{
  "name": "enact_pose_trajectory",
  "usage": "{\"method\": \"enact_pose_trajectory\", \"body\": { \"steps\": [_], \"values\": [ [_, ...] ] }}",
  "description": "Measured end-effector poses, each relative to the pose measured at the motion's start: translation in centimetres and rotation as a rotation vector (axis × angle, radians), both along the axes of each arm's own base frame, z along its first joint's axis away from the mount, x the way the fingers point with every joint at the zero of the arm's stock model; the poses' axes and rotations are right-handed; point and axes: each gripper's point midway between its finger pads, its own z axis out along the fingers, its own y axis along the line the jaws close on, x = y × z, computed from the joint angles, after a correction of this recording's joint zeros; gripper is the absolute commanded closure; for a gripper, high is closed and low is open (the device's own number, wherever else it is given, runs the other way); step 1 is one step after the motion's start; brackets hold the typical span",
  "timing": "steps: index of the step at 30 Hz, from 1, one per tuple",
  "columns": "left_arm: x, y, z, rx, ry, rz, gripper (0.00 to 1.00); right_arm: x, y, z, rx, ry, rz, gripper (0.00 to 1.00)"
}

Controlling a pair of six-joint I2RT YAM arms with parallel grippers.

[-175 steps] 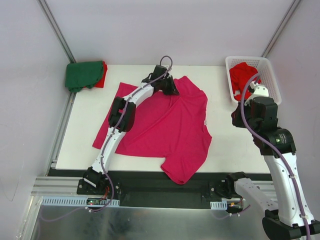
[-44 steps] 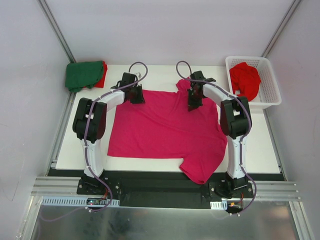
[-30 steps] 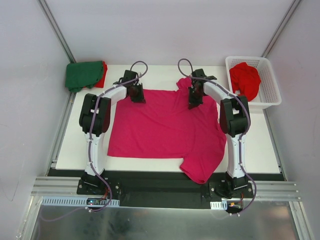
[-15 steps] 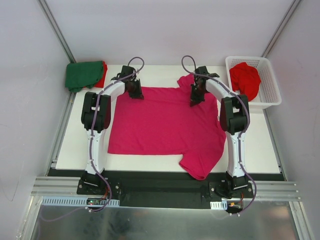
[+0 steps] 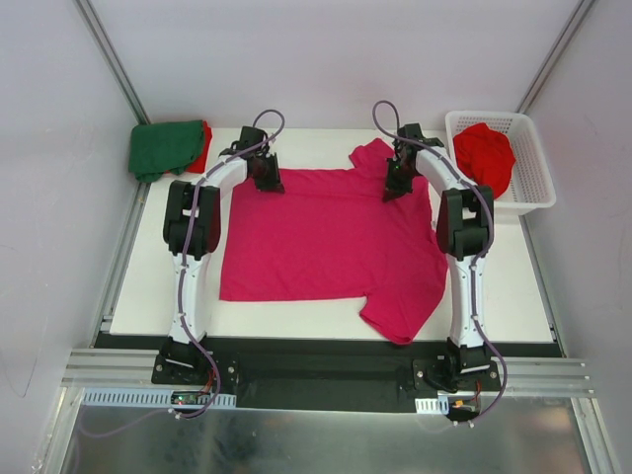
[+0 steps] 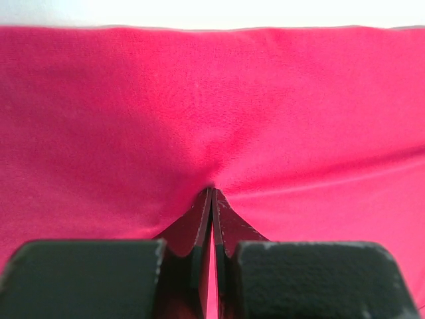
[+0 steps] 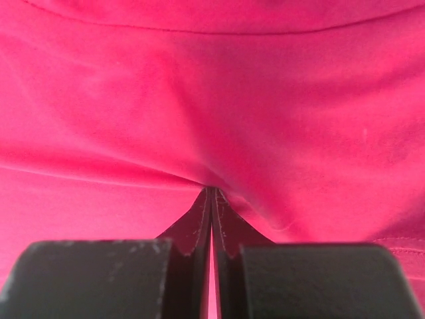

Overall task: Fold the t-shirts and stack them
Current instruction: Flatten out the tshirt

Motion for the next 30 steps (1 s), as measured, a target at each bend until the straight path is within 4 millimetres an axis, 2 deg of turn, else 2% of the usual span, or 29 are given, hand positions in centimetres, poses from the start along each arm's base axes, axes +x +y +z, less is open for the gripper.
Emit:
{"method": "enact_pose_trajectory", "body": {
  "steps": [4, 8, 10, 11, 12, 14, 16, 17, 19, 20, 21, 22, 24, 25, 27, 29, 30],
  "values": [
    [0.0, 0.1, 0.0, 0.008, -0.008, -0.013, 1.00, -0.2, -0.1, -0.1, 0.024, -0.024, 0.000, 0.99],
    [-0.1, 0.5, 1.1, 0.031, -0.034, -0.020, 1.00, -2.2, -0.5, 0.5, 0.022, -0.030, 0.014, 0.98],
    [-0.6, 0.8, 2.7, 0.040, -0.057, -0.019, 1.00, -3.2, -0.7, 1.8, 0.020, -0.047, 0.019, 0.87],
    [-0.9, 1.0, 4.5, 0.040, -0.084, -0.015, 0.99, -3.5, -0.8, 2.9, 0.021, -0.073, 0.020, 0.74],
    [-1.2, 1.2, 6.5, 0.040, -0.118, -0.009, 0.95, -3.9, -1.0, 4.4, 0.023, -0.107, 0.024, 0.68],
    [-1.9, 1.7, 11.4, 0.030, -0.212, 0.005, 0.79, -4.8, -1.2, 7.8, 0.028, -0.183, 0.025, 0.49],
    [-3.1, 2.3, 16.4, 0.016, -0.322, 0.018, 0.65, -5.7, -1.4, 11.3, 0.034, -0.266, 0.019, 0.41],
    [-4.4, 2.8, 19.5, 0.009, -0.389, 0.033, 0.59, -6.5, -1.5, 13.2, 0.039, -0.314, 0.021, 0.34],
    [-6.7, 3.4, 23.2, -0.009, -0.486, 0.049, 0.51, -8.1, -1.5, 15.9, 0.051, -0.390, 0.017, 0.26],
    [-8.5, 3.9, 24.5, -0.017, -0.523, 0.064, 0.45, -9.3, -1.4, 16.7, 0.058, -0.406, 0.013, 0.20],
    [-9.5, 4.2, 24.9, -0.024, -0.537, 0.072, 0.41, -10.2, -1.4, 17.0, 0.064, -0.417, 0.015, 0.16],
    [-10.7, 4.4, 24.8, -0.035, -0.551, 0.081, 0.38, -11.5, -1.2, 16.9, 0.069, -0.426, 0.020, 0.12],
    [-12.9, 4.8, 22.6, -0.042, -0.515, 0.097, 0.30, -14.0, -1.1, 15.5, 0.067, -0.396, 0.024, 0.02],
    [-14.1, 5.0, 20.5, -0.041, -0.473, 0.106, 0.25, -15.5, -1.1, 14.3, 0.061, -0.367, 0.027, 0.00],
    [-16.6, 5.5, 15.7, -0.027, -0.364, 0.129, 0.21, -18.8, -1.1, 11.2, 0.043, -0.283, 0.041, 0.04],
    [-20.0, 6.3, 10.8, -0.004, -0.236, 0.157, 0.19, -21.6, -1.2, 9.0, 0.025, -0.219, 0.051, 0.04],
    [-21.8, 6.7, 8.9, 0.006, -0.186, 0.170, 0.18, -23.2, -1.3, 8.0, 0.014, -0.186, 0.056, 0.04]
  ]
}}
